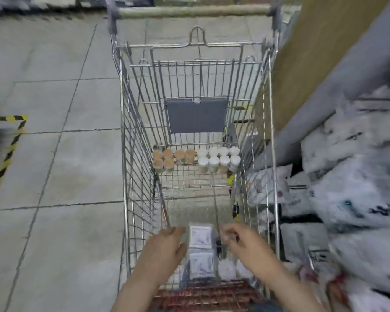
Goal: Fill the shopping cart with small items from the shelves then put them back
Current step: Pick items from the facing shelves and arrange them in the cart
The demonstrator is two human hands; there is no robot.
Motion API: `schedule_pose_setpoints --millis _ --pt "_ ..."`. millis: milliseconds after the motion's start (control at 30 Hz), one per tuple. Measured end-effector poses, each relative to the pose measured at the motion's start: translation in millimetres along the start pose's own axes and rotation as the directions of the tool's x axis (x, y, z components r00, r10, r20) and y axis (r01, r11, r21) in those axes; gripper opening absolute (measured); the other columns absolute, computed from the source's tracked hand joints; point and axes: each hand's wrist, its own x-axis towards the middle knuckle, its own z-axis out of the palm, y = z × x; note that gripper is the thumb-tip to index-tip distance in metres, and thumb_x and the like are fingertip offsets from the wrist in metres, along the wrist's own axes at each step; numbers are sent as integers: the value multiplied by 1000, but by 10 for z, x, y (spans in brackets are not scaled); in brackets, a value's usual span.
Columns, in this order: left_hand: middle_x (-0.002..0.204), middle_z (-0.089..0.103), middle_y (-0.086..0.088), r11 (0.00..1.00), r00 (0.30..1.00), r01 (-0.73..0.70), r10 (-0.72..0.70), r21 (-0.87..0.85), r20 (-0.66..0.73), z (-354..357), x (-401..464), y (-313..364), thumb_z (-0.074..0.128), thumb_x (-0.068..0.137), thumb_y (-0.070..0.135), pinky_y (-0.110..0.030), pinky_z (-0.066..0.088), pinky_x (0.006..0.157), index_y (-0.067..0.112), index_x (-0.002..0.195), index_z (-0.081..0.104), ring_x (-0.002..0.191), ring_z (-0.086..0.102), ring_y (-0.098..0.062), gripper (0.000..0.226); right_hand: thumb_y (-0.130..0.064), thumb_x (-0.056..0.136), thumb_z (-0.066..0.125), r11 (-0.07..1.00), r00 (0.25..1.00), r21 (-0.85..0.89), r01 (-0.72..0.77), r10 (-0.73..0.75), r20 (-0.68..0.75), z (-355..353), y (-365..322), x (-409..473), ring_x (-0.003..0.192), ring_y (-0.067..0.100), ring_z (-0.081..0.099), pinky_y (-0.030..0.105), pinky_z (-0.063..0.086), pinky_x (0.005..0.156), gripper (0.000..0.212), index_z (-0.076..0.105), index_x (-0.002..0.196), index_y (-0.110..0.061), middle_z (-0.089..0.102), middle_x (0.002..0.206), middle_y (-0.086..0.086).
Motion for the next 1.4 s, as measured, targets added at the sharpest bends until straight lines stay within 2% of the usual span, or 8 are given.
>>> schedule_pose_setpoints --millis 200,367,500,567,700,900,1167,1400 --pt "138 47 17 986 991 -136 134 -95 -31 -230 -816 226 44 99 32 -12 36 92 31 141 41 112 47 3 42 -27 96 53 997 981 49 66 -56 -185 -91 -240 -1205 97 -1 55 14 43 83 13 50 97 -40 56 101 -24" --pt "140 47 13 968 965 -252 252 12 -70 -525 -1126 371 45 98 37 -17 39 91 32 140 41 113 49 1 42 -25 96 54 989 921 146 29 30 -388 -25 -302 -2120 102 0 54 16 42 88 15 54 103 -38 58 107 -19" --pt "142 44 14 898 900 -425 433 117 -51 -677 -1376 639 43 98 40 -22 37 100 31 141 38 122 47 -6 44 -23 95 56 960 810 278 18 149 -567 168 -346 -2847 104 -11 51 6 38 86 17 59 106 -35 59 112 -20" --pt "144 42 15 845 853 -514 522 149 -21 -694 -1545 800 42 98 41 -22 33 103 31 142 37 128 42 -5 45 -22 95 56 942 738 337 -3 230 -635 327 -388 -3194 102 -11 52 16 44 90 21 54 97 -43 57 108 -27" --pt "144 40 15 719 740 -667 671 195 52 -656 -1991 1192 40 99 40 -21 31 103 34 142 34 131 39 -5 44 -28 95 55 905 587 422 -54 370 -720 681 -344 -3844 109 1 55 33 49 93 18 55 101 -44 54 113 -30" --pt "137 47 13 507 538 -841 819 188 197 -222 -2596 1799 44 98 38 -24 40 97 32 140 39 116 50 -7 43 -31 96 53 877 438 470 -97 462 -771 1127 -229 -4733 108 -8 52 7 40 85 16 57 109 -40 55 113 -28" --pt "132 51 18 196 201 -979 843 64 499 975 -3837 2709 43 99 35 -14 38 91 36 134 44 119 48 0 35 -37 97 49 749 193 645 -150 662 -724 1913 178 -6459 101 -11 52 15 47 84 13 52 104 -48 56 109 -27" --pt "130 53 18 -21 -38 -999 879 -41 475 2016 -5148 3464 39 99 41 -20 43 90 39 137 40 112 50 -1 38 -29 94 54 709 -70 677 -198 679 -731 2496 562 -8026 98 -16 52 7 45 78 16 53 97 -45 60 104 -24"
